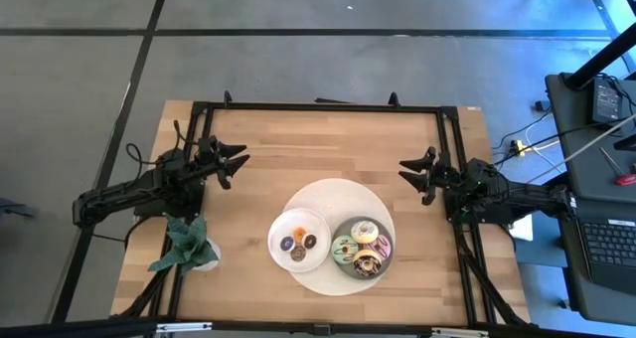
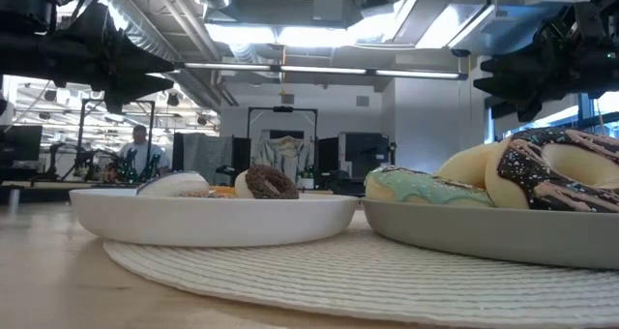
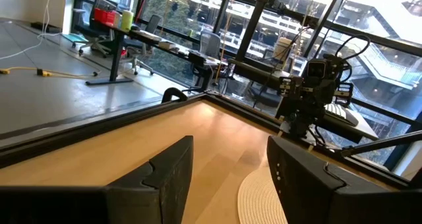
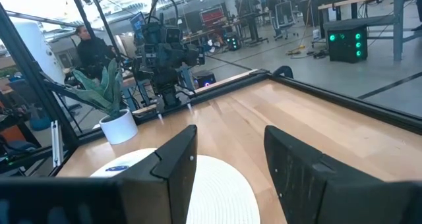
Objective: Pick & Place donuts
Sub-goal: Return to Home Position
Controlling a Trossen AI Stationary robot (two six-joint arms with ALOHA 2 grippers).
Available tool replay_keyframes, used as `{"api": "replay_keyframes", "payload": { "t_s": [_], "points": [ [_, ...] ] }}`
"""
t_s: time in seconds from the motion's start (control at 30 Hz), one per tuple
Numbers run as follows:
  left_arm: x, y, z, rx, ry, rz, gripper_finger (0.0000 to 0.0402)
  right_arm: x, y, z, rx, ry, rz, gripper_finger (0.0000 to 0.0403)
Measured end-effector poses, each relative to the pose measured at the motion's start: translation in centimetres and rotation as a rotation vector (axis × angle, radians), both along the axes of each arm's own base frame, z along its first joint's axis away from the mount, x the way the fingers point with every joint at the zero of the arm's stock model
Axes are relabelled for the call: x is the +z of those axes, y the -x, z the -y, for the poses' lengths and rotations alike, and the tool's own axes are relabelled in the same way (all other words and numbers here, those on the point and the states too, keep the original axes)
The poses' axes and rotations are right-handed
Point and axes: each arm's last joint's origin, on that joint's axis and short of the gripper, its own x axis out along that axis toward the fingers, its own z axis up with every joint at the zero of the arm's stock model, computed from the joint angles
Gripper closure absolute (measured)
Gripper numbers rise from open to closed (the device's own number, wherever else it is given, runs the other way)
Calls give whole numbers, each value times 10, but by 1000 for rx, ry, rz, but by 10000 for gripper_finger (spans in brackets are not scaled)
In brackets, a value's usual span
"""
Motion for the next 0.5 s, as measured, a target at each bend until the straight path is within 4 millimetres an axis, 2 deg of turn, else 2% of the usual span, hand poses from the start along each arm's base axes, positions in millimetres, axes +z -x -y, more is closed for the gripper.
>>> {"api": "replay_keyframes", "payload": {
  "t_s": [0.5],
  "points": [
    [0,0,0,0,0,0,210,0,0,0,0,0,0,225]
  ]
}}
